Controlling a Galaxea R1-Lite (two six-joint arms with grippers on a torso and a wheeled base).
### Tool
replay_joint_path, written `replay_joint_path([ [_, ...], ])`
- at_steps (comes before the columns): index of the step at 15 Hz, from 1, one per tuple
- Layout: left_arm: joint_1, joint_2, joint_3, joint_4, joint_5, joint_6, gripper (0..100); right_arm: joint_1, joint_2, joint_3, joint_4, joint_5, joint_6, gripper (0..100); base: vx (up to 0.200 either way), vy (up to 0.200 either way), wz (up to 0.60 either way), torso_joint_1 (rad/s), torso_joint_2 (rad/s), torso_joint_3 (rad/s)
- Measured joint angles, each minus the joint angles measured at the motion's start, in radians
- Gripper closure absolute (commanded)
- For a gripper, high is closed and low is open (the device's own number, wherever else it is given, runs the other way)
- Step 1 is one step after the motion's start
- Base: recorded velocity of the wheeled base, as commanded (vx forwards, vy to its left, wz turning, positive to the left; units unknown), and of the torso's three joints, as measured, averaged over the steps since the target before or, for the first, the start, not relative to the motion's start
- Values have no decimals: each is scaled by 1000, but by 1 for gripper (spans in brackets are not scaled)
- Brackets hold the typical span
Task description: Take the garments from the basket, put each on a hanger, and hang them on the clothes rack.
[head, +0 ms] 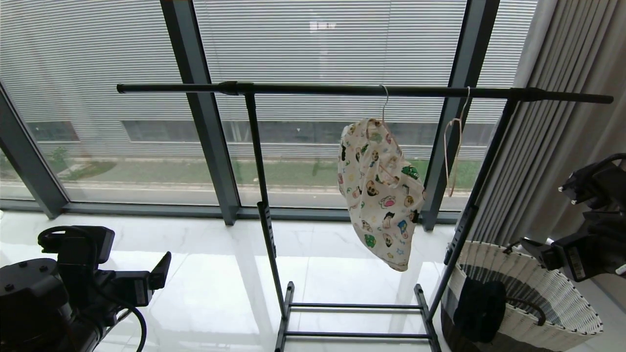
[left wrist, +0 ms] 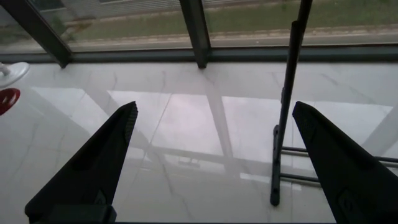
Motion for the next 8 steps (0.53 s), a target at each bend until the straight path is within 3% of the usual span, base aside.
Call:
replay_joint_path([
  [8,0,-1,0,0,0,1,0,0,2,25,-13,0,-8,0,0,0,-600,-218,498,278],
])
